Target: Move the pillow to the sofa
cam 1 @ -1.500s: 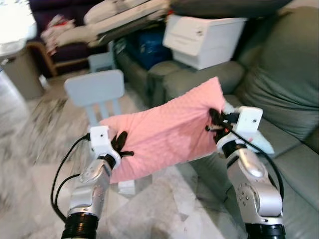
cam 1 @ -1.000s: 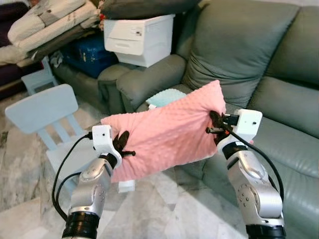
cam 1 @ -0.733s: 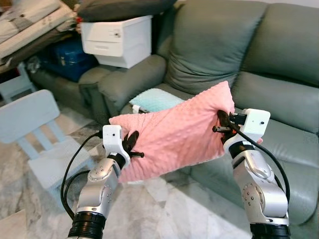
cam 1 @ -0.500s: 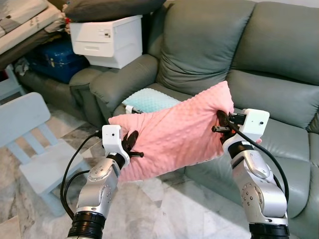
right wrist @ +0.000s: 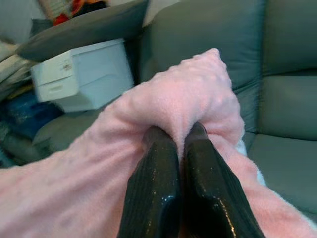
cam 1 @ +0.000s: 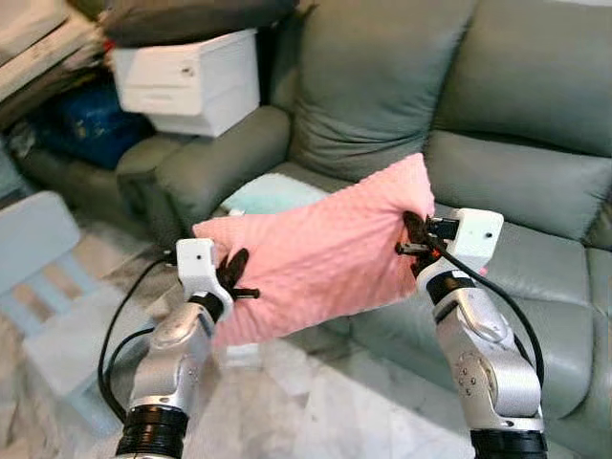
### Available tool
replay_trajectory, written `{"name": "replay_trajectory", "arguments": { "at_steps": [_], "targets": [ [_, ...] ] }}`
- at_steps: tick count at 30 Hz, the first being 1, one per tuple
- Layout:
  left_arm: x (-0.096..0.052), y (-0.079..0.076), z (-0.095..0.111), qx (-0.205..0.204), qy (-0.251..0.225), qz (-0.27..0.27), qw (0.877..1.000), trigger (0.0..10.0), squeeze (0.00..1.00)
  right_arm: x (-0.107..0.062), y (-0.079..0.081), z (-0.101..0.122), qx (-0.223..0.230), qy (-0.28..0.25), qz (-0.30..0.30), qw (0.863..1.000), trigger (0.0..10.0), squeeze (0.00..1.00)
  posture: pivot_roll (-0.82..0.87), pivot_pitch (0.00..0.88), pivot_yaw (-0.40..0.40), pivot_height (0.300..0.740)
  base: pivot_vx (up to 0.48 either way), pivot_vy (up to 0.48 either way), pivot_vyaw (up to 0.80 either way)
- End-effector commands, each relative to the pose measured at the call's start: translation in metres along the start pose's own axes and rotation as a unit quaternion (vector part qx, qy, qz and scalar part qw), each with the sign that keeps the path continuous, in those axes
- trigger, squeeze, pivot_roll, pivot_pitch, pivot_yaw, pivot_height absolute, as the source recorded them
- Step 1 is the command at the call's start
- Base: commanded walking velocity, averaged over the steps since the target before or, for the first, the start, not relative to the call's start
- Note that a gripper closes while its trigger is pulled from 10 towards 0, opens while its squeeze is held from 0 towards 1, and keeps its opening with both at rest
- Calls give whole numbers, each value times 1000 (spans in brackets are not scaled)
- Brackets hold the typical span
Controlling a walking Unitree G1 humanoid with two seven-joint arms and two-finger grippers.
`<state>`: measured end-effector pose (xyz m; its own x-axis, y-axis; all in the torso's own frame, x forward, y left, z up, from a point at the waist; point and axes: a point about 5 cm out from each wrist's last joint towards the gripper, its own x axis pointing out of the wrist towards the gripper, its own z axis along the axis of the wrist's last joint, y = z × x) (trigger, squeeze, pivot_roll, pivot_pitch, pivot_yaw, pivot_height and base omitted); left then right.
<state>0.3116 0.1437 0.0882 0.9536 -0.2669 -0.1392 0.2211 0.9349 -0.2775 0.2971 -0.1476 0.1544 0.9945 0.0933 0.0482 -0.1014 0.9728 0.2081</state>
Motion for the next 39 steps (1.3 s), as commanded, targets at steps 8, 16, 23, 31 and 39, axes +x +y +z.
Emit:
{"name": "replay_trajectory", "arguments": {
  "at_steps": [8,16,23,31,39],
  "targets": [
    [4,-12,1,3,1,-32,999,10000,0,0,-2,9,-9,-19,-2,1000,10000,0,-184,10,74,740,359,0,-800],
    [3,-15,-2,3,5,-37,999,10000,0,0,-3,10,-12,-17,-1,1000,10000,0,-188,14,69,740,348,0,-800],
    [2,-16,-4,2,8,-40,999,10000,0,-1,-2,9,-11,-17,-1,1000,10000,0,-190,15,69,740,404,0,-800],
    [3,-15,-4,5,11,-36,999,10000,0,-2,-3,9,-14,-18,0,1000,10000,0,-194,20,72,740,416,0,0],
    [3,-14,-5,7,12,-33,999,10000,0,-4,-3,7,-12,-16,-1,1000,10000,0,-193,24,75,740,459,0,0]
  ]
}}
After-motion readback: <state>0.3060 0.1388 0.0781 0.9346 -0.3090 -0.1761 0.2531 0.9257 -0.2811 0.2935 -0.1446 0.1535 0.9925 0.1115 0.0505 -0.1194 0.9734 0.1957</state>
